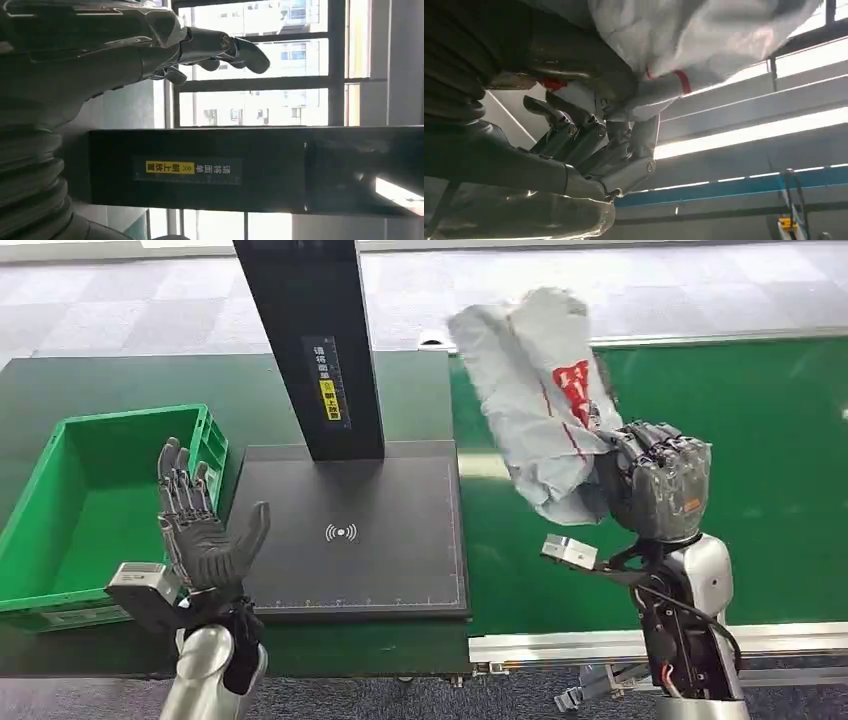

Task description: Moved the parcel from conveyor to table for the left to box.

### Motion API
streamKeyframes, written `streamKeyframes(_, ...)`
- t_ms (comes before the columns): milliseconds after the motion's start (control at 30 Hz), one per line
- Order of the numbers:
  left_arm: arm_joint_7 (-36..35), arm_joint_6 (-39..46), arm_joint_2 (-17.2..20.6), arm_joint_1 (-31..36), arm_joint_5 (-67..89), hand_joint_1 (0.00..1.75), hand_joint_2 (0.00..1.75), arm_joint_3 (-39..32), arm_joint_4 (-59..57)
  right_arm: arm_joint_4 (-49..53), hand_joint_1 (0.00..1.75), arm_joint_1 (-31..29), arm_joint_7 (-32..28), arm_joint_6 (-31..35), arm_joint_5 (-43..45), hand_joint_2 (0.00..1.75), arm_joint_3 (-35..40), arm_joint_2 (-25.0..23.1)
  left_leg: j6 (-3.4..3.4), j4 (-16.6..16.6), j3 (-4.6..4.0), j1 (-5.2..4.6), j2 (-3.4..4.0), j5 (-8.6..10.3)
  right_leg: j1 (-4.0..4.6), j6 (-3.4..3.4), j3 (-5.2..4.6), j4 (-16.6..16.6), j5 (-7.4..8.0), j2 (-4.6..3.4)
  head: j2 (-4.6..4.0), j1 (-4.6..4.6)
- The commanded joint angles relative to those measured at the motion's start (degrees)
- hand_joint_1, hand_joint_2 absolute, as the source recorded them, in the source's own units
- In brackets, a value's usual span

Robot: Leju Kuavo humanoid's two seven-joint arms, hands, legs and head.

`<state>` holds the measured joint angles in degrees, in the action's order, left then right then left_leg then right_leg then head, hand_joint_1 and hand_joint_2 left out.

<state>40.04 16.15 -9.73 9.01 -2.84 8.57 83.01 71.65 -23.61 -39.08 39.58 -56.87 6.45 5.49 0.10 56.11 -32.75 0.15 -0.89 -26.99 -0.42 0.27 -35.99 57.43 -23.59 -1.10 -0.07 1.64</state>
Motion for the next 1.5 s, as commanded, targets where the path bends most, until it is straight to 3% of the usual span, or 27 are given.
streamKeyframes(33,-0.04,-0.17,1.0,1.55,-0.4,0.0,1.75,0.97,-3.68,-0.44,1.75,-1.19,0.12,0.42,-0.05,1.75,3.12,-0.76,-0.04,-0.05,0.15,0.0,0.06,-0.06,0.02,-0.01,0.14,-0.04,-0.06,0.05,0.02,0.0)
streamKeyframes(167,-0.04,-0.2,0.99,1.81,-0.41,0.0,1.75,1.08,-3.95,-0.8,1.75,-1.05,0.23,0.42,-0.64,1.75,3.92,-0.39,-0.04,-0.09,0.21,0.0,0.1,-0.09,0.03,-0.01,0.2,-0.07,-0.07,0.06,0.0,0.02)
streamKeyframes(267,-0.04,-0.74,1.2,3.29,-1.09,0.0,1.75,1.75,-5.63,-7.26,1.75,-3.91,2.26,0.42,-3.02,1.75,14.44,2.13,-0.05,-0.11,0.24,0.0,0.1,-0.07,0.04,0.0,0.23,-0.1,-0.04,0.07,0.02,0.0)
streamKeyframes(400,-0.04,-1.0,0.92,5.01,-1.66,0.0,1.75,2.67,-7.25,-20.61,1.75,-10.81,4.82,-2.51,-5.4,1.75,31.27,0.5,-0.05,-0.1,0.2,0.03,0.4,-0.08,0.05,-0.01,0.15,-0.11,0.07,-0.26,0.0,0.0)
streamKeyframes(533,-0.05,-1.25,0.59,5.8,-1.7,0.0,1.75,3.63,-8.11,-28.97,1.75,-12.38,5.25,-5.9,-5.28,1.75,39.67,-3.94,-0.06,-0.14,0.25,0.05,0.39,-0.04,0.08,-0.07,0.18,-0.11,0.06,-0.23,0.02,0.0)
streamKeyframes(667,-0.04,-1.42,0.42,5.89,-1.74,0.0,1.75,4.29,-8.23,-34.02,1.75,-12.59,1.8,-11.17,-0.58,1.75,45.41,-5.23,-0.04,-0.11,0.23,0.06,0.2,-0.03,0.09,-0.05,0.17,-0.07,-0.01,-0.07,0.02,0.0)
streamKeyframes(1033,-0.24,-1.95,0.37,7.39,-1.91,0.0,1.75,6.17,-10.42,-40.91,1.75,-10.36,2.07,-12.78,3.96,1.75,50.38,-7.78,-0.05,-0.11,0.22,0.04,0.08,-0.05,0.07,-0.01,0.23,-0.09,-0.07,0.09,0.0,-0.02)
streamKeyframes(1167,-0.44,-2.18,0.04,7.57,-1.81,0.0,1.75,6.46,-10.62,-41.34,1.75,-10.73,4.44,-12.34,4.95,1.75,51.0,-8.21,-0.04,-0.07,0.11,0.02,0.06,-0.04,0.05,-0.02,0.1,-0.05,-0.05,0.06,0.02,0.0)
streamKeyframes(1367,-1.45,-2.16,-0.07,7.14,-0.96,0.0,1.75,6.13,-9.72,-44.99,1.75,-12.22,9.13,-16.92,6.6,1.75,50.38,-9.69,-0.06,-0.12,0.29,0.04,0.12,-0.08,0.1,0.0,0.29,-0.12,-0.08,0.12,0.02,-0.02)
streamKeyframes(1433,-1.63,-2.09,0.17,6.65,-0.71,0.0,1.75,5.92,-9.42,-43.86,0.26,-12.41,8.44,-16.92,11.84,1.75,45.68,-9.66,-0.05,-0.08,0.23,0.04,0.2,-0.08,0.08,0.0,0.19,-0.08,-0.05,0.01,0.02,-0.02)
streamKeyframes(1500,-1.65,-2.13,0.24,6.44,-0.69,0.0,1.75,5.82,-9.34,-43.5,0.26,-12.77,7.84,-18.2,13.52,1.75,44.27,-9.34,-0.04,-0.09,0.19,0.01,0.14,-0.05,0.05,0.0,0.15,-0.06,-0.05,0.04,0.02,-0.02)
